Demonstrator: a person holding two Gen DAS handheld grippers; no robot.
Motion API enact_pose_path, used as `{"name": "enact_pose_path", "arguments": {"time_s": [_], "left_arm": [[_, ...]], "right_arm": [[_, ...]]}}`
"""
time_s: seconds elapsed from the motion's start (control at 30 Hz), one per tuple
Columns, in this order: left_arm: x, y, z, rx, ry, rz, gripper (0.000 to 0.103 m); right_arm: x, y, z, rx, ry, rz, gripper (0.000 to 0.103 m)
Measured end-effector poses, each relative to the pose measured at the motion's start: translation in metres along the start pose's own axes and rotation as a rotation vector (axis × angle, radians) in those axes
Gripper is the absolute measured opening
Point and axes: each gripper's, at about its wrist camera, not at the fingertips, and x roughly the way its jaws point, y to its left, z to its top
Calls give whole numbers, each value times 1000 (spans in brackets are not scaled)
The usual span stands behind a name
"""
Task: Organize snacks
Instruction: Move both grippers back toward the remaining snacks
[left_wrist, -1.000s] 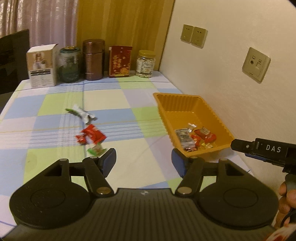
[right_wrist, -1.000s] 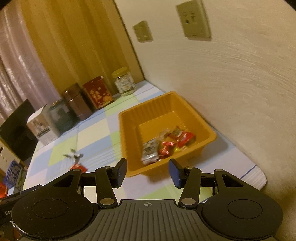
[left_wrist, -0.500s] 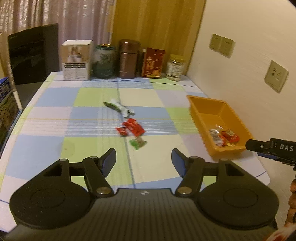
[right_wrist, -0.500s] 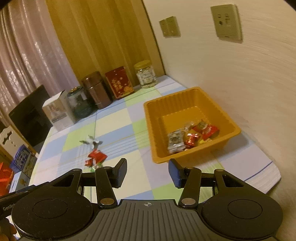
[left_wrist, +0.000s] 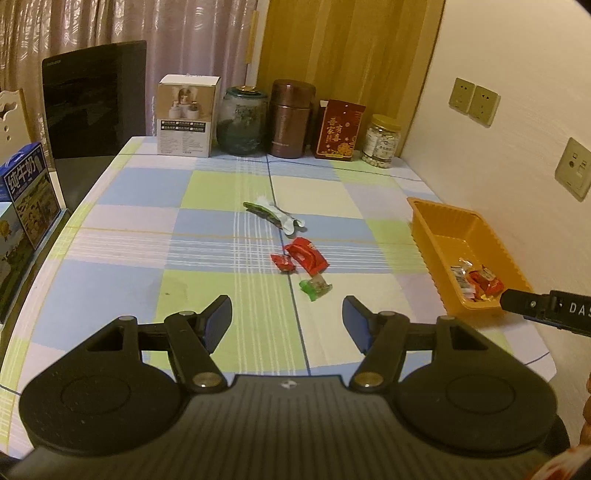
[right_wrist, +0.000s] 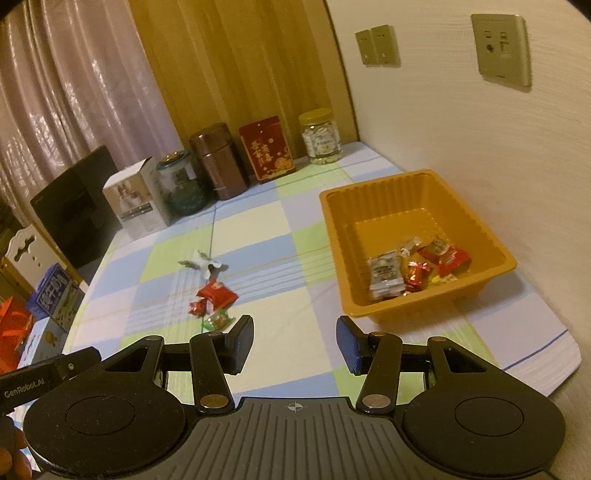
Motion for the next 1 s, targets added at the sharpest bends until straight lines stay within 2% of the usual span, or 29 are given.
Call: {"name": "enact_pose_path", "arguments": {"time_s": [0.37,0.73,1.0], "left_arm": [[28,16,6,35,15,10,63],[95,9,11,187,61,-73,61],[150,-4,9,356,93,-152,57]], "right_arm": [[35,19,-7,-36,48,25,50],[94,21,-13,-54,102,45,50],[138,23,-10,-111,114,56,50]]}}
